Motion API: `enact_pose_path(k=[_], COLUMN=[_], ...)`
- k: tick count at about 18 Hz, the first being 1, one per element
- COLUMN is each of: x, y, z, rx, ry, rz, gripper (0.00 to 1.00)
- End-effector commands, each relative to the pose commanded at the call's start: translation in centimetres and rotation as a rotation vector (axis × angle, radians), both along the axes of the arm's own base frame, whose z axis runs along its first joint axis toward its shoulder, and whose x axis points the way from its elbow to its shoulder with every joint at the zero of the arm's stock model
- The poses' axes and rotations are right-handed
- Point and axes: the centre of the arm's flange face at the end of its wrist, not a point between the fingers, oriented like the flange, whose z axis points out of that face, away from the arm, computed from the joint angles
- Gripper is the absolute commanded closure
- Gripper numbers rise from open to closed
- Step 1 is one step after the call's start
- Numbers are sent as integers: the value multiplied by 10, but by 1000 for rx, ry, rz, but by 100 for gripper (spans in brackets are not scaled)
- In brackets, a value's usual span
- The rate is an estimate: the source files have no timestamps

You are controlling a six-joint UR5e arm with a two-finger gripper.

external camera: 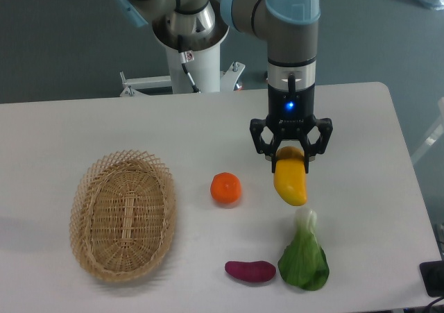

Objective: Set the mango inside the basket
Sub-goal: 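Lift the held yellow mango slightly with the gripper, then carry the yellow mango over the wicker basket and lower it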

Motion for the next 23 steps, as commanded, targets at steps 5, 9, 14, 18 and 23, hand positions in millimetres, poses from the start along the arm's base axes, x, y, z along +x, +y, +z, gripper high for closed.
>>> enact_pose_path(k=[5, 9, 14, 18, 23], x=[1, 0, 0, 11, 42], y=[-1, -1, 12, 26, 62], z=[-1, -3, -25, -34, -35], rx=[-14, -18, -87, -102, -99], ry=[8, 5, 9, -6, -19], rz=[7, 8, 15, 48, 143], gripper=[52, 52, 52, 52, 52])
